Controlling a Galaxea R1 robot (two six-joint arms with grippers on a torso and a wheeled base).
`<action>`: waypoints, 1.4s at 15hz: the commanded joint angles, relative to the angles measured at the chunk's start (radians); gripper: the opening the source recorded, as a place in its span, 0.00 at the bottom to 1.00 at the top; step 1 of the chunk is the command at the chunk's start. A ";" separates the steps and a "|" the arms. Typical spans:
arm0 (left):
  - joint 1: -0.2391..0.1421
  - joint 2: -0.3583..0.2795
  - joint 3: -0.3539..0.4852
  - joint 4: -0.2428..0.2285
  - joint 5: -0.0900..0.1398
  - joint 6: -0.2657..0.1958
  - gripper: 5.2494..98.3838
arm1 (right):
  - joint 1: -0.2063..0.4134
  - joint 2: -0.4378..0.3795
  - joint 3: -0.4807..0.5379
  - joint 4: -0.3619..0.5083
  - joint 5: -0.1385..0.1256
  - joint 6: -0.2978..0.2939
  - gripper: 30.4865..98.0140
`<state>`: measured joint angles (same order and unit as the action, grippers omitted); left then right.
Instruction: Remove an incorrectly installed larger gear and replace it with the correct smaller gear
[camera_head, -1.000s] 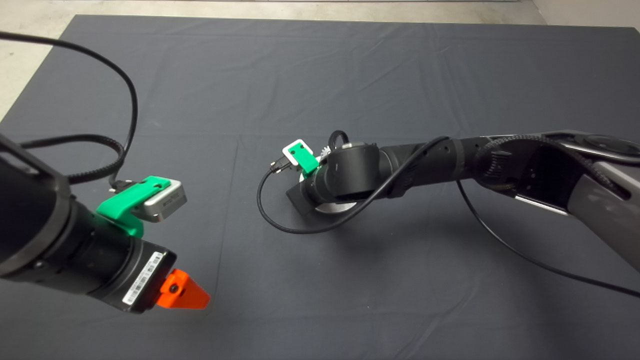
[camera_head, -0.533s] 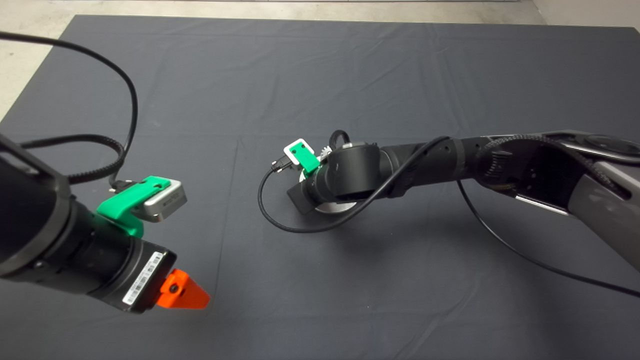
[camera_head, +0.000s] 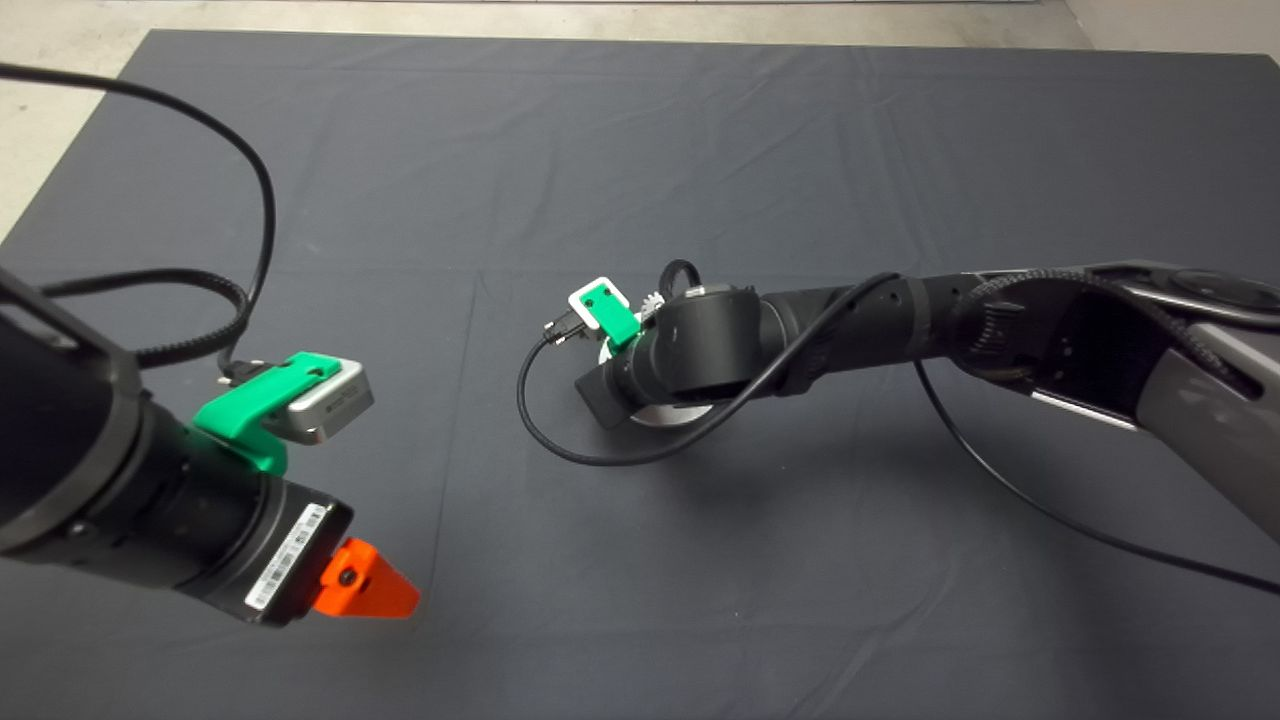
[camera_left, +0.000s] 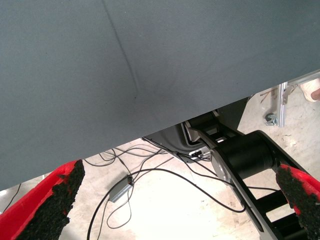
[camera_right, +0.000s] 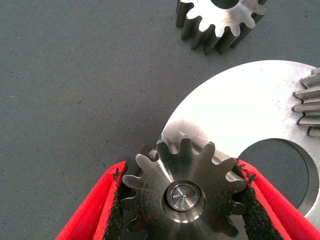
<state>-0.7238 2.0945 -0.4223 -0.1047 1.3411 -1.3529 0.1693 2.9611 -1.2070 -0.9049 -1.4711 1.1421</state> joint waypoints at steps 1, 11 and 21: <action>-0.011 -0.001 0.013 -0.010 0.001 -0.004 1.00 | 0.016 0.002 0.032 -0.020 0.012 0.007 0.31; -0.011 -0.003 0.013 -0.010 0.001 -0.005 1.00 | 0.023 0.002 0.032 -0.020 0.008 0.008 0.29; -0.011 -0.002 0.013 -0.010 0.001 -0.005 1.00 | 0.088 0.002 0.041 -0.011 0.006 0.046 0.29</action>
<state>-0.7237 2.0940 -0.4223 -0.1047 1.3411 -1.3532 0.2023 2.9587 -1.1864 -0.8976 -1.4740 1.1732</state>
